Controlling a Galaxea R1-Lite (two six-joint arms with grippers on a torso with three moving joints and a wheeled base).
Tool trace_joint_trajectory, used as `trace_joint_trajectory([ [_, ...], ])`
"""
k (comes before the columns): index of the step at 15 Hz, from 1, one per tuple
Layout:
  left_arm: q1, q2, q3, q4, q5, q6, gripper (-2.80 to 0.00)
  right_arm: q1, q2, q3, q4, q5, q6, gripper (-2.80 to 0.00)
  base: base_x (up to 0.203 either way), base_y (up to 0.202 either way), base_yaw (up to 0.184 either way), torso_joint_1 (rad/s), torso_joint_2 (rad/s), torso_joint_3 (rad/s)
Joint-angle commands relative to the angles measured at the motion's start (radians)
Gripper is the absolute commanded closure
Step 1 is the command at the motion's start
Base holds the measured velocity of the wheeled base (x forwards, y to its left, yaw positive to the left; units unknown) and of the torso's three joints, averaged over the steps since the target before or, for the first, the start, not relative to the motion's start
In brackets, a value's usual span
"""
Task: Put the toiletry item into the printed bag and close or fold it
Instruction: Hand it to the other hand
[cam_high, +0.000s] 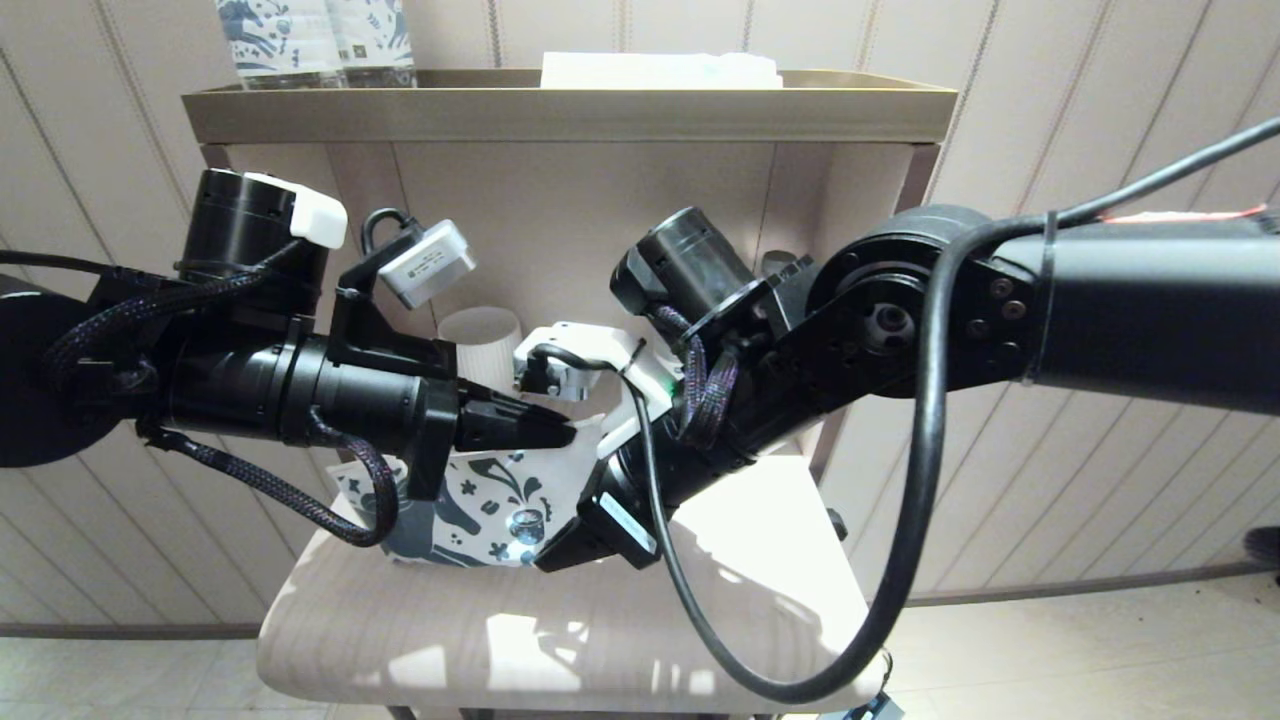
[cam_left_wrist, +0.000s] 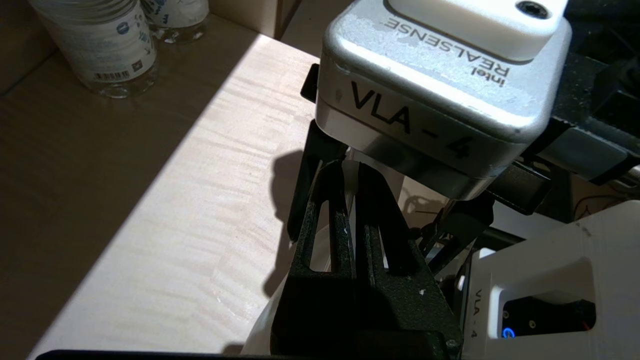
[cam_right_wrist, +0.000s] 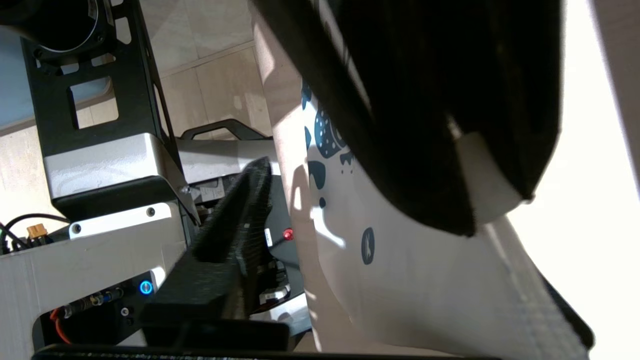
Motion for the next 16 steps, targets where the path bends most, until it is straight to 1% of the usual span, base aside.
trace_joint_trajectory([
  [1,0.0,-0.002,0.0,0.002,-0.005,0.0,0.0,0.0,0.004,-0.001,0.001,0.004,-0.003,-2.8,0.0,0.0,0.0,0.0,0.0,0.0],
  [5,0.0,0.002,-0.006,0.002,-0.031,-0.004,0.0,0.0,0.026,-0.037,0.003,0.02,-0.004,-2.8,0.0,0.0,0.0,0.0,0.0,0.0],
  [16,0.0,0.005,0.012,0.004,-0.035,0.003,0.0,-0.004,0.027,-0.043,0.02,0.018,-0.057,-2.8,0.0,0.0,0.0,0.0,0.0,0.0],
])
